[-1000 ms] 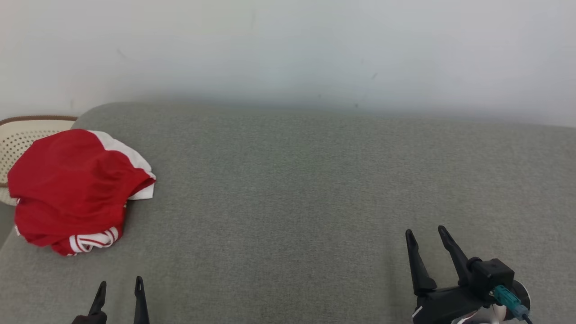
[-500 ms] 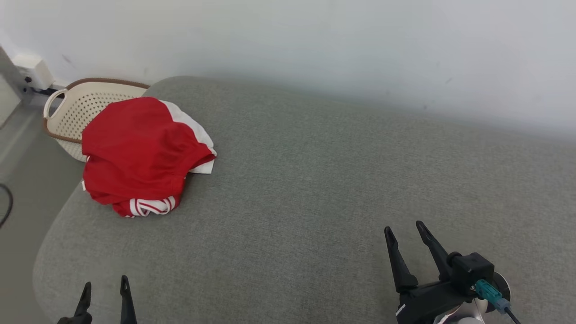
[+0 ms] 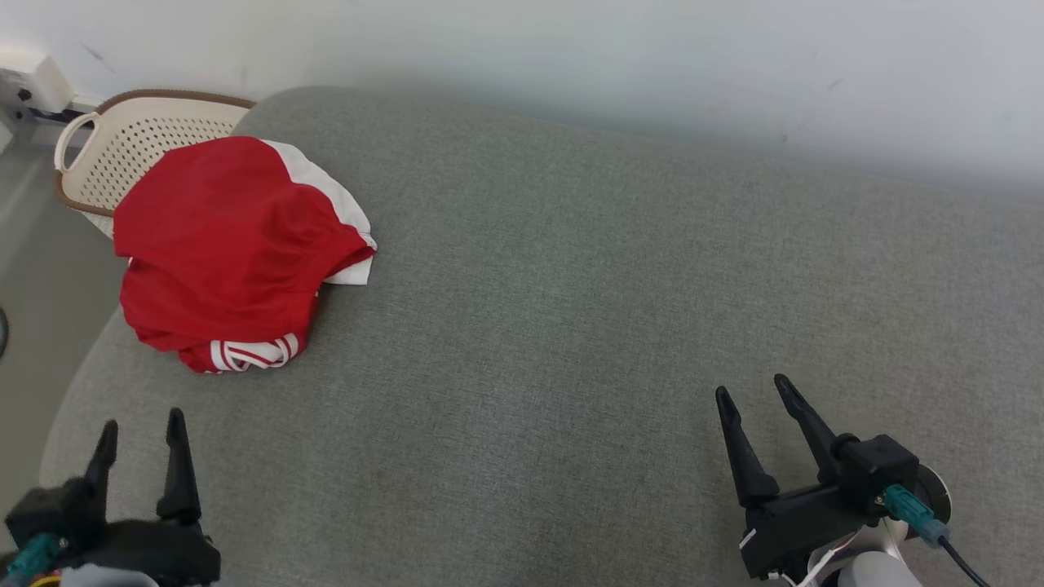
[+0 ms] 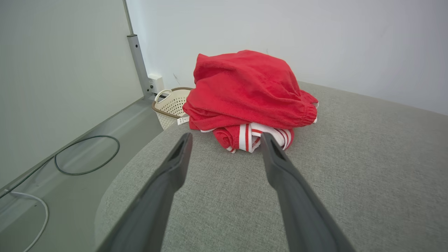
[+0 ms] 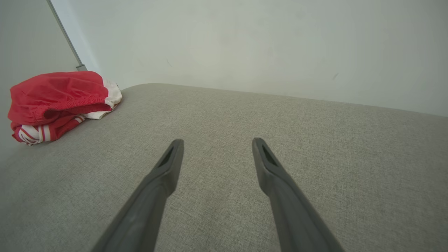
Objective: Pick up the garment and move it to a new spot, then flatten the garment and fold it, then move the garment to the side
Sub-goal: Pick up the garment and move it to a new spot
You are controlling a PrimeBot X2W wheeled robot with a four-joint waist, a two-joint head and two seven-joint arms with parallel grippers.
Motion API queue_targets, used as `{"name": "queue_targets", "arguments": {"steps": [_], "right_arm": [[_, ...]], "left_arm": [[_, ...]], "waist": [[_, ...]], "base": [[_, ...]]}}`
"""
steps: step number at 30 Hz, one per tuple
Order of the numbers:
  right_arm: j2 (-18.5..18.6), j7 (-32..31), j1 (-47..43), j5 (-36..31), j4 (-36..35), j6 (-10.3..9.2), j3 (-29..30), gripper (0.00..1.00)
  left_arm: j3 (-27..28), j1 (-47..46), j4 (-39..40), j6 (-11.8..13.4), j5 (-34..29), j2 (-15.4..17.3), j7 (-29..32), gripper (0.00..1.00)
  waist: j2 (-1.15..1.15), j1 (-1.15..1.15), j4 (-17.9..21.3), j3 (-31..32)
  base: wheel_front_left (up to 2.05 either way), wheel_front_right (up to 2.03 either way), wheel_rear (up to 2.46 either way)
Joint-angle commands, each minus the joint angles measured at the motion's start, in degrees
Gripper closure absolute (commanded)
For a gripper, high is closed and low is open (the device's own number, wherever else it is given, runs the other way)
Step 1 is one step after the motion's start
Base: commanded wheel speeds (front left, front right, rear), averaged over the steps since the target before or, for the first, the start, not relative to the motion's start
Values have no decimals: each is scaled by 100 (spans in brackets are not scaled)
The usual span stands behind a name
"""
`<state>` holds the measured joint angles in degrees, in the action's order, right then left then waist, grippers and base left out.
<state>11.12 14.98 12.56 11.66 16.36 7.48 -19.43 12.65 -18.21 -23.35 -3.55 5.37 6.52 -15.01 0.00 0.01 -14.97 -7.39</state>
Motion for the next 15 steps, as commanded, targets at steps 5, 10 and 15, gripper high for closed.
{"name": "queue_targets", "arguments": {"steps": [5, 10, 15], "right_arm": [[176, 29, 133, 41, -50, 2, 22, 0], [275, 30, 173, 57, -85, 2, 42, 0], [324, 30, 231, 64, -130, 2, 34, 0]], "left_arm": [[-12, -702, -469, -171, -148, 409, -27, 0], [-87, -1143, -888, -279, -123, 628, -27, 0], [-185, -1662, -1266, -348, 4, 841, -27, 0]], "waist": [[0, -1, 273, -419], [0, -1, 310, -563], [0, -1, 334, -740]], "base": [[0, 0, 0], [0, 0, 0], [0, 0, 0]]}}
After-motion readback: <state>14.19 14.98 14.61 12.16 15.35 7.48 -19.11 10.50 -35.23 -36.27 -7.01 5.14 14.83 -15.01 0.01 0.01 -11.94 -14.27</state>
